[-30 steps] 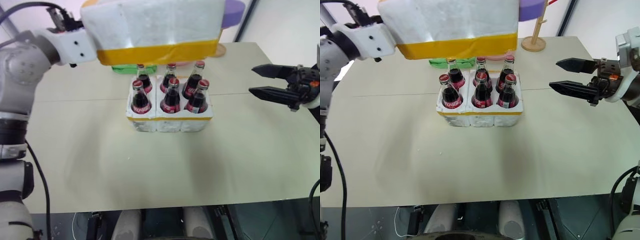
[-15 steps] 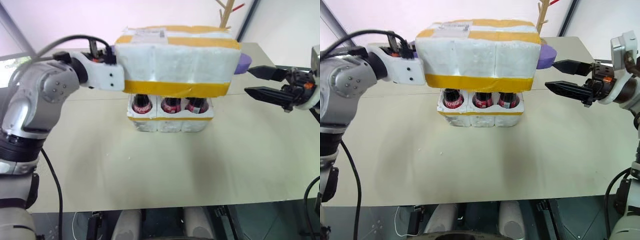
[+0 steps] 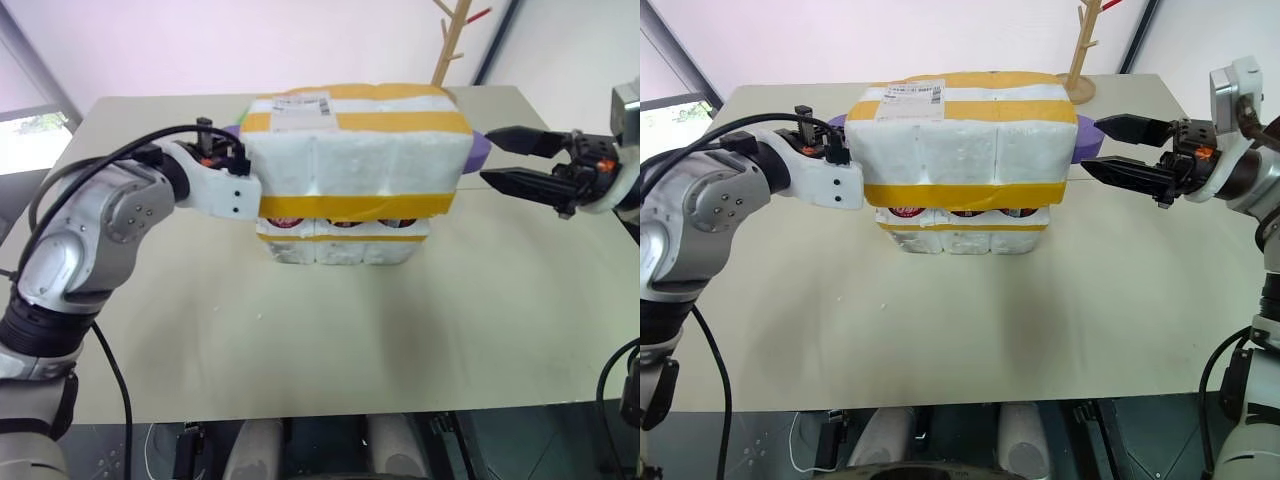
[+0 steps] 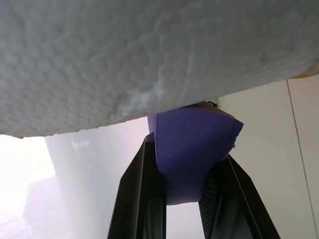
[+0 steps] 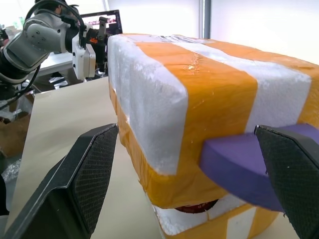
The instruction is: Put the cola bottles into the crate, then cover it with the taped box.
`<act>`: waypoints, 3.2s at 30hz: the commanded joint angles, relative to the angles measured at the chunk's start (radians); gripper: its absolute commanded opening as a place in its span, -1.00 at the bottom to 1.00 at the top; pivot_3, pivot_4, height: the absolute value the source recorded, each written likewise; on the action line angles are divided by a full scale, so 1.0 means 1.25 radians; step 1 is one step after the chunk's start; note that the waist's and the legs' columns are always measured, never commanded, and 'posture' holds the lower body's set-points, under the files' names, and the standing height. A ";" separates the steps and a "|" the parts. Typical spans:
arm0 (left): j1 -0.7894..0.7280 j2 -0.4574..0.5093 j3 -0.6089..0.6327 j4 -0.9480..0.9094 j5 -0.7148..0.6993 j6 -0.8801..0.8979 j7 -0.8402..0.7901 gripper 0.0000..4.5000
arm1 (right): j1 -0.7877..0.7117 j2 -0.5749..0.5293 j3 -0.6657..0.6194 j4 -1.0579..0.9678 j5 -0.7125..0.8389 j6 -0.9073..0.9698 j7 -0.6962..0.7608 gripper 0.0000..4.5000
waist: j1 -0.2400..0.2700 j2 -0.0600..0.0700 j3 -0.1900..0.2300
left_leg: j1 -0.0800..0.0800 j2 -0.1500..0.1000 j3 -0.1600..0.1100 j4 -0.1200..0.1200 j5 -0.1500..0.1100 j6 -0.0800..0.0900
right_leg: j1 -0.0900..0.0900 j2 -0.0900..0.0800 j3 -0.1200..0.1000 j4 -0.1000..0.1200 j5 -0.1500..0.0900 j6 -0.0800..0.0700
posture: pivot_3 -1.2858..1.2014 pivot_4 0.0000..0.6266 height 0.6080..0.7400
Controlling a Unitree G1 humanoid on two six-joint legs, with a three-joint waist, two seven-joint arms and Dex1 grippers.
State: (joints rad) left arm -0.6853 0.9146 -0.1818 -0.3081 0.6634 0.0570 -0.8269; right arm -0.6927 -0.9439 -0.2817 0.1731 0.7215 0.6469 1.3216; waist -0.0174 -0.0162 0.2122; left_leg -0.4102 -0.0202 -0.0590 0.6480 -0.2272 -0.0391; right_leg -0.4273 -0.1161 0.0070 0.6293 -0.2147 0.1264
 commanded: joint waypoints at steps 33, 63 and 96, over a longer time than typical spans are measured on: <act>0.149 -0.024 0.058 0.000 0.083 -0.107 0.142 0.93 | 0.158 -0.090 -0.064 -0.067 -0.004 -0.045 0.077 1.00 | 0.001 0.000 0.000 | 0.001 0.000 0.000 0.000 0.000 0.000 | 0.000 0.000 0.001 0.000 0.000 0.000 | 0.03 -0.52 1.00; -0.354 -0.211 0.433 0.249 -1.039 0.754 0.036 0.99 | 0.248 -0.072 -0.058 0.011 -0.071 -0.145 0.088 1.00 | 0.003 -0.002 -0.001 | 0.004 -0.001 -0.001 0.003 0.000 0.000 | 0.008 0.000 0.000 -0.001 0.001 0.002 | 0.03 -0.52 1.00; -0.469 -0.341 0.235 0.463 -0.872 0.525 0.013 0.99 | 0.228 -0.004 -0.047 0.131 -0.091 -0.220 0.072 1.00 | -0.001 -0.001 -0.001 | 0.003 -0.001 0.000 0.001 0.000 0.000 | 0.003 0.001 0.003 -0.001 0.000 0.002 | 0.03 -0.52 1.00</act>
State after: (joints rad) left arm -1.2318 0.4694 0.0712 0.3159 -0.4032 0.6950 -0.8209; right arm -0.3883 -0.9408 -0.3239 0.3578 0.5924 0.3652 1.4156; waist -0.0184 -0.0176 0.2112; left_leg -0.4070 -0.0210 -0.0585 0.6491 -0.2272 -0.0393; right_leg -0.4232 -0.1149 0.0102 0.6281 -0.2141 0.1295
